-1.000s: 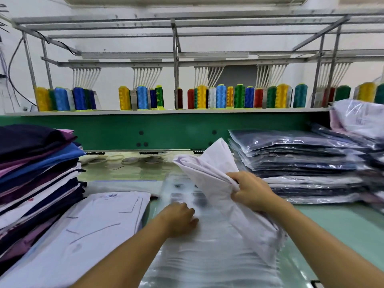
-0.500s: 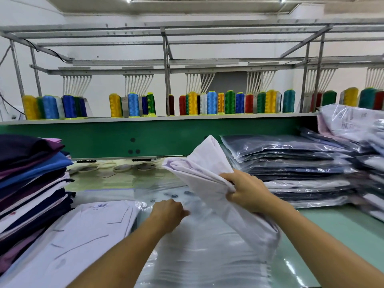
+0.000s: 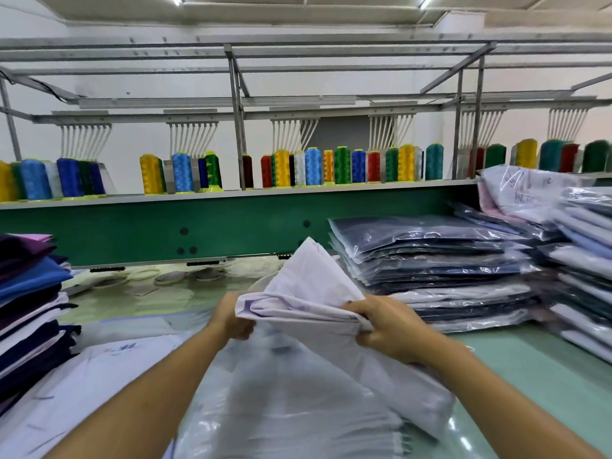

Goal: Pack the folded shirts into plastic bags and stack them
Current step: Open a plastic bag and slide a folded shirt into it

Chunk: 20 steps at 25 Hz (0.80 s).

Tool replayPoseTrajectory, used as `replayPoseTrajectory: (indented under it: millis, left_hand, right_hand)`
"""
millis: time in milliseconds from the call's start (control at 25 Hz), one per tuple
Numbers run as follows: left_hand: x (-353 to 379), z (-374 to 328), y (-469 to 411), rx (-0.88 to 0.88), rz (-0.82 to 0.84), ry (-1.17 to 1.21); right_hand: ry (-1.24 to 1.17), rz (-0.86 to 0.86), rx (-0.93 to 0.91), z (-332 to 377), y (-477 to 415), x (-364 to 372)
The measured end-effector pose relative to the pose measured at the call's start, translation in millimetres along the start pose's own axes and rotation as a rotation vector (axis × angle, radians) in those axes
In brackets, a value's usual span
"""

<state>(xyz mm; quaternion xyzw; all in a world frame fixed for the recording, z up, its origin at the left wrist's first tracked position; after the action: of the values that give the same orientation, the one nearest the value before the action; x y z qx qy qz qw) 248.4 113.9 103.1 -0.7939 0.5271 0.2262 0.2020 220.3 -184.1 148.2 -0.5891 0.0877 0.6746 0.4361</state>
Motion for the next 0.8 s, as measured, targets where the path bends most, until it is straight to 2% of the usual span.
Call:
replayPoseTrajectory:
  millis: [80,120,320,560,720,800]
  left_hand:
    - [-3.9,-11.6,-5.4,0.016,0.023,0.083]
    - [-6.0,-20.2,-7.1,0.047,0.024,0.041]
    - [-2.8,-87.3,-6.5,0.383,-0.045,-0.616]
    - [15.4,-132.4,12.1,0.599,-0.252,-0.9]
    - [36.0,-142.4,40.8,0.885,-0.333,-1.121]
    - [37.2,-129.6,48.9,0.946,-0.295,-1.187]
  right_hand:
    - [0.018,0.008,-0.007,-0.3,-0.4,3.9]
    - [0.035,0.015,-0.011,-0.3,-1.0,6.7]
    - [0.087,0.064,-0.053,3.5,-4.3,19.8]
    - [0.169,0.093,-0.148,17.7,-6.9,37.7]
    - [0.125,0.145,-0.059,6.3,-12.8,40.1]
    - [0.069,0.175,0.019,-6.3,-13.9,40.1]
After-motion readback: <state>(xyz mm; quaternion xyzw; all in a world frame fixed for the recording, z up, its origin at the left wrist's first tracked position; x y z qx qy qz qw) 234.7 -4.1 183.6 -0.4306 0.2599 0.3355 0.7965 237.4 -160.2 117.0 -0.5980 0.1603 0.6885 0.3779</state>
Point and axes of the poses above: each hand's wrist, its own y-axis away from the middle knuckle, its own x-axis out of the palm, z = x × y, the point moved 8 cm from there along -y, towards the middle knuckle, and after that the axes turned 9 degrees about -y, right-handed, at the moved point
